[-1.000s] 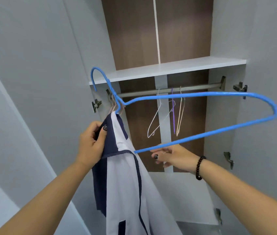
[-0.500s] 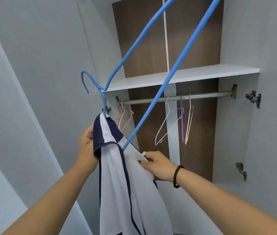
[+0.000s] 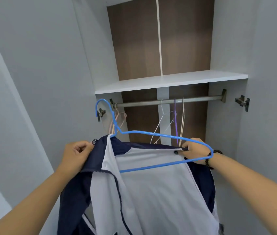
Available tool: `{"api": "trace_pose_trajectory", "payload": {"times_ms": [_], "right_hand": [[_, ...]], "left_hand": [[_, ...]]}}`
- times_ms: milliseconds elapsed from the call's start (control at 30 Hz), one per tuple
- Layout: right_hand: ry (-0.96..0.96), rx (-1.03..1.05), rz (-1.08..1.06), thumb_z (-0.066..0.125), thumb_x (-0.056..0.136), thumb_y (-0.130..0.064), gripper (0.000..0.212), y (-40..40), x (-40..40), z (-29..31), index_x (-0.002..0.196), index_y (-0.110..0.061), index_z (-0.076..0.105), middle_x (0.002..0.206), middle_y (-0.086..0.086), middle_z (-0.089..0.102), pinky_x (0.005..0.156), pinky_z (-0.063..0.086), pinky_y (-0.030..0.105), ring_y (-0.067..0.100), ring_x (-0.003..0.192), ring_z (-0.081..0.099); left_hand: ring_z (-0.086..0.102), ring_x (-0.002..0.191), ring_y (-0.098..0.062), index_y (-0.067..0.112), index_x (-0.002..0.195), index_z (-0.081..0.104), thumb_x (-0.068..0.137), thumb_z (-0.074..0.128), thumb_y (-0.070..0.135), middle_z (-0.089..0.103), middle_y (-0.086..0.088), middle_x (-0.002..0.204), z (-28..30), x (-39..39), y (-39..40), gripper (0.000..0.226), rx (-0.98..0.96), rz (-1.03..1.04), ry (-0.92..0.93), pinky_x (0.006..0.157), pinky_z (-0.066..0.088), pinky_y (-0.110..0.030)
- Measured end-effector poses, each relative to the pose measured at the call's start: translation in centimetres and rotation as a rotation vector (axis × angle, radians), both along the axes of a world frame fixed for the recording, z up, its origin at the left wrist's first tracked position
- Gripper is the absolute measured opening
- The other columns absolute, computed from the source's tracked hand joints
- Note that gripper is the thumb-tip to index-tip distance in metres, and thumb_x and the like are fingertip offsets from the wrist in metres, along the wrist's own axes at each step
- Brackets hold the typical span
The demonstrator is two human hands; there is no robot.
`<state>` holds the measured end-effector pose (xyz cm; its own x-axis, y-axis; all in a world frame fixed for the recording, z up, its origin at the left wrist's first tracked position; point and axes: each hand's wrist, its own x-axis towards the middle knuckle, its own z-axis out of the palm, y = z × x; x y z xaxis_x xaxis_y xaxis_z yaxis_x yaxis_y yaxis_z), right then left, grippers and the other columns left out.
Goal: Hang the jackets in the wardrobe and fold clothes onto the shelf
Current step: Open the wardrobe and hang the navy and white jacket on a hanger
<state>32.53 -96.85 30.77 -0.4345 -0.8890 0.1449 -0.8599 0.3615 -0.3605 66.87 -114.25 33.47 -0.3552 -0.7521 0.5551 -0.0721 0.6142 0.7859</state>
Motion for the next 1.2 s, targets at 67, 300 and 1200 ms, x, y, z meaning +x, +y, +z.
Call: {"api": "trace_pose_trajectory", "payload": {"times_ms": [67,300,1200], "right_hand": [[0.003,0.002,-0.035,0.061,0.090,-0.038,0.035,0.7,-1.0,-0.7,0.066,-0.015,0.050,0.070,0.000,0.050,0.058,0.045,0.025,0.015,0.063,0.048],[-0.066,0.059,-0.015,0.054,0.096,-0.031,0.034,4.1,-2.4,-2.7,0.063,-0.024,0.046,0.063,-0.003,0.049,0.050,0.035,0.018,0.012,0.054,0.043],[0.031,-0.171,-0.301,0.069,0.073,-0.025,0.028,5.2,-2.4,6.5,0.057,-0.012,0.051,0.057,0.004,0.051,0.045,0.032,0.023,0.017,0.055,0.047]], "left_hand": [[0.044,0.045,0.002,0.014,0.049,0.060,0.091,0.059,-0.002,0.054,0.010,0.047,-0.4,-0.3,-0.4,0.045,-0.002,-0.033,-0.038,0.046,0.035,-0.009],[0.038,0.046,-0.002,-0.001,0.057,0.063,0.090,0.065,0.008,0.050,0.002,0.047,-1.3,-0.5,-1.7,0.035,0.017,-0.066,-0.094,0.043,0.031,-0.012],[0.052,0.052,-0.003,0.025,0.068,0.072,0.087,0.069,0.035,0.067,-0.005,0.064,-3.1,-1.3,1.7,0.022,0.005,0.066,-0.256,0.053,0.043,-0.016]]}}
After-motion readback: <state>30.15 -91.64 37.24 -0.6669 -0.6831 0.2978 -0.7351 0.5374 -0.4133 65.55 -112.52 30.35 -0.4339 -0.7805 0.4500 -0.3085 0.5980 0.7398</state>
